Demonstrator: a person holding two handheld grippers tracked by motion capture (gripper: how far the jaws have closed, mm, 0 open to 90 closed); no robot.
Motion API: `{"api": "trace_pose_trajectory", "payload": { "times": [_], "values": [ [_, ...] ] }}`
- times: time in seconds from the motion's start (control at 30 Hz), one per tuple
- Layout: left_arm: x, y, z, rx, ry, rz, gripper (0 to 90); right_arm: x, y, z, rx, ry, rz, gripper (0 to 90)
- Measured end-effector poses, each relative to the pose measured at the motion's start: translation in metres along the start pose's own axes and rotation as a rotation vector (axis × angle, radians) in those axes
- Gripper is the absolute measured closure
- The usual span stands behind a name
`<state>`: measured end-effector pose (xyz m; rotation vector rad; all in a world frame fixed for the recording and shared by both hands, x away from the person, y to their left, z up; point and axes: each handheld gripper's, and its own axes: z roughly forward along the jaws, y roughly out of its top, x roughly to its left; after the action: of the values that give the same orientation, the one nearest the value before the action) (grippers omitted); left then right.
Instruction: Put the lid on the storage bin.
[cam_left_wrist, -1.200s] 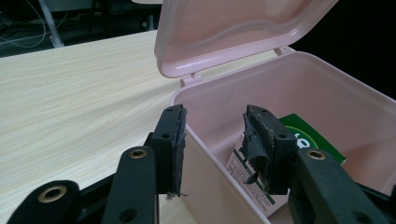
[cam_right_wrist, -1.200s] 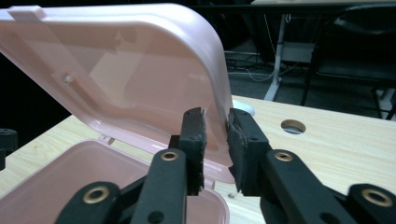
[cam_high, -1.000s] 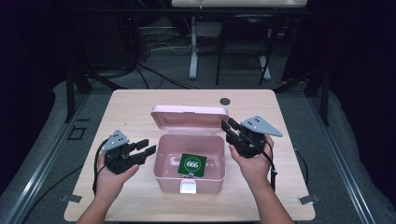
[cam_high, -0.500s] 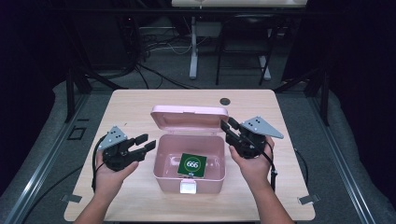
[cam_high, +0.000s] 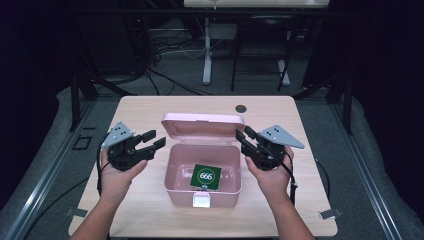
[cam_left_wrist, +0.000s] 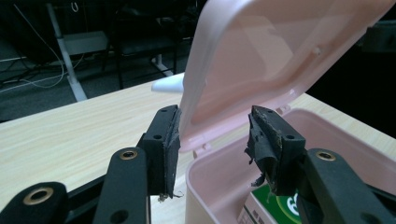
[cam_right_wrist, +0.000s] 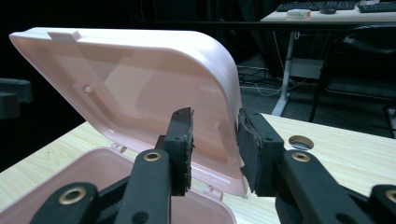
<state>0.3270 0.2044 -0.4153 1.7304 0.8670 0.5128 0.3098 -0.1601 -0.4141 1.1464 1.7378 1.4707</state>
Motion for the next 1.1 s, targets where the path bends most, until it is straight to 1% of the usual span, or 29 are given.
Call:
{"api": "trace_pose_trajectory", "payload": {
  "times": [0.1,0.3,0.47,0.53,0.57,0.6,0.63,0.87,1.1],
  "values": [
    [0.0,0.007,0.003,-0.011,0.003,0.001,56.2,0.0,0.0,0.0,0.0,0.005,0.004,64.7],
    [-0.004,0.02,0.006,-0.03,0.005,0.032,60.3,-0.001,-0.001,0.0,0.002,0.007,0.004,64.3],
    [-0.008,0.028,0.011,-0.04,0.024,0.056,68.3,-0.001,-0.002,0.001,0.008,0.01,0.008,63.9],
    [-0.009,0.03,0.013,-0.038,0.042,0.05,70.6,-0.002,-0.002,0.001,0.009,0.01,0.009,63.9],
    [-0.008,0.03,0.013,-0.039,0.047,0.04,74.6,-0.003,-0.001,0.001,0.007,0.014,0.015,63.9],
    [-0.008,0.03,0.013,-0.044,0.047,0.033,74.6,-0.003,-0.001,0.001,0.007,0.014,0.015,63.9],
    [-0.007,0.03,0.013,-0.049,0.046,0.024,76.6,-0.004,-0.001,0.0,0.004,0.02,0.021,63.9],
    [-0.007,0.031,0.014,-0.046,0.051,0.028,77.0,-0.005,0.002,-0.005,-0.011,0.032,0.025,63.3],
    [-0.008,0.031,0.013,-0.042,0.048,0.027,77.0,-0.013,0.008,-0.015,-0.038,0.022,0.043,62.4]
  ]
}}
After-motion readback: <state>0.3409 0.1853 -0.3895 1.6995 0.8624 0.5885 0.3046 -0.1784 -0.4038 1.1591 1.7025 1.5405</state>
